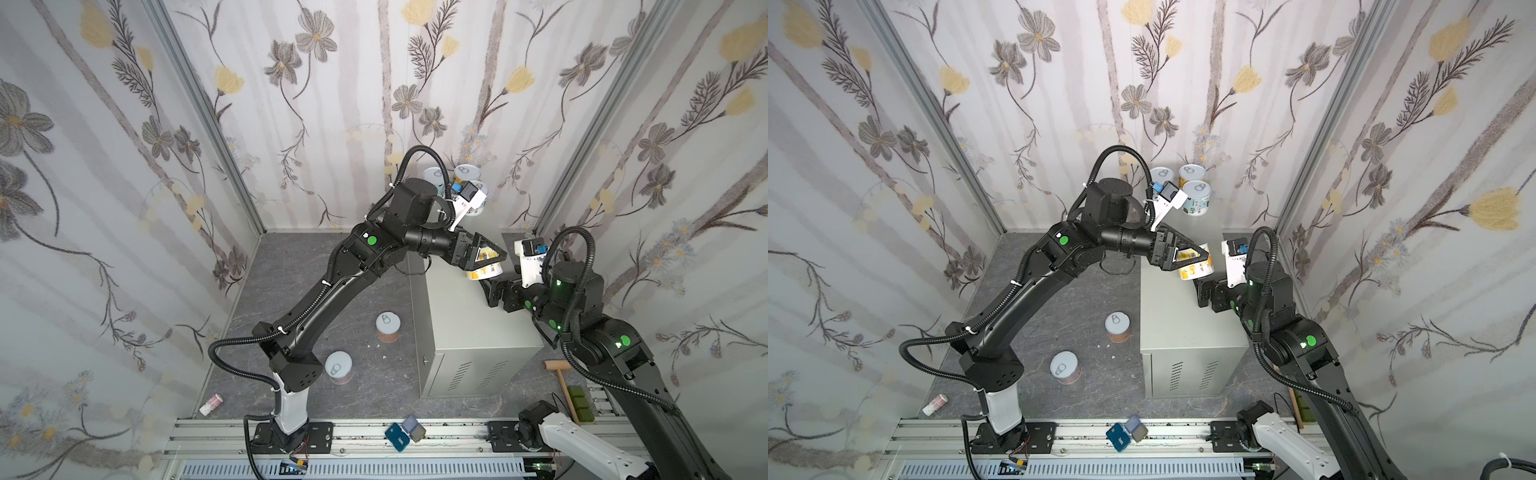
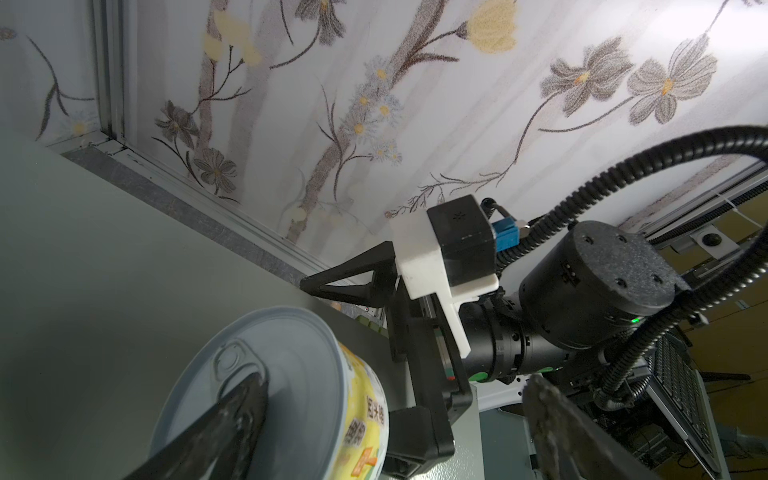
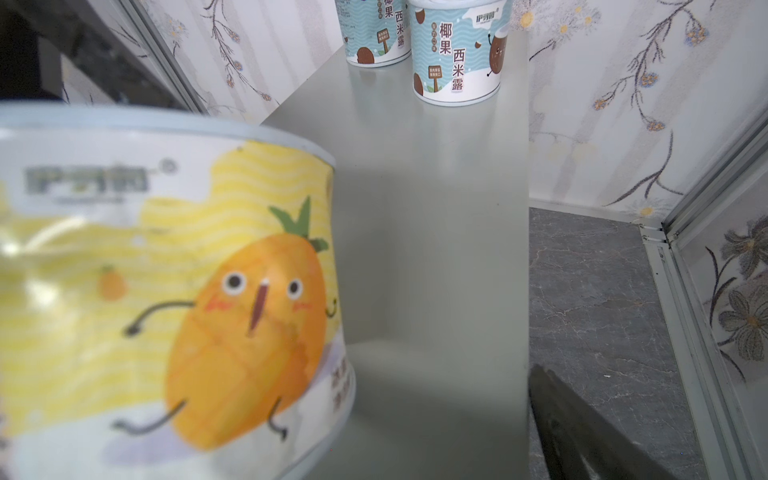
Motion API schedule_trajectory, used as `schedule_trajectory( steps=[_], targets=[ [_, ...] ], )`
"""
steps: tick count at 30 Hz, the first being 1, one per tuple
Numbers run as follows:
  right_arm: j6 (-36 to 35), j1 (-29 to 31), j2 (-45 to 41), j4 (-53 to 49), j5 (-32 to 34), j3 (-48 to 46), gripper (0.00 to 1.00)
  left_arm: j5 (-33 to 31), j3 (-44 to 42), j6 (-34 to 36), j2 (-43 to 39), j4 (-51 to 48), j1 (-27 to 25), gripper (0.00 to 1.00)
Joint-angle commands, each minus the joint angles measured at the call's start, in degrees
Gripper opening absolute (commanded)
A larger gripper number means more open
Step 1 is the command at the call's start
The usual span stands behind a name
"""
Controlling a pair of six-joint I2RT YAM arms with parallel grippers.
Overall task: Place and organize the canned foods onto the counter
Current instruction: 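Close the left gripper on the yellow can while the right gripper holds it, then open the right gripper and draw it back while the left gripper holds the can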
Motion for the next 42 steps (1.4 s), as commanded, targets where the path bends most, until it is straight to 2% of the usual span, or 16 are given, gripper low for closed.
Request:
schedule_trajectory(
  steps=[1,26,38,42],
  targets=[
    [0.4,0.2,-0.6,-8.6,-4.3,0.0,0.99,1.7,0.6,-0.8,0.4,-1.6,-0.4,0.97],
    [-5.5,1.5,-3.0,-11.5,-17.6,1.1,1.00,1.6,8.0,-0.7,4.7,-3.9,-1.3,0.97],
    [-8.0,3.1,-4.5,-10.3,-23.9,1.3,1.00,-7.6,7.8,6.0,1.6,-8.8,-1.3,1.00],
    [-8.1,3.1,-5.0,-9.4,-24.0,2.1,1.00,-10.5,5.6,7.8,0.3,-9.2,-1.3,1.00]
  ],
)
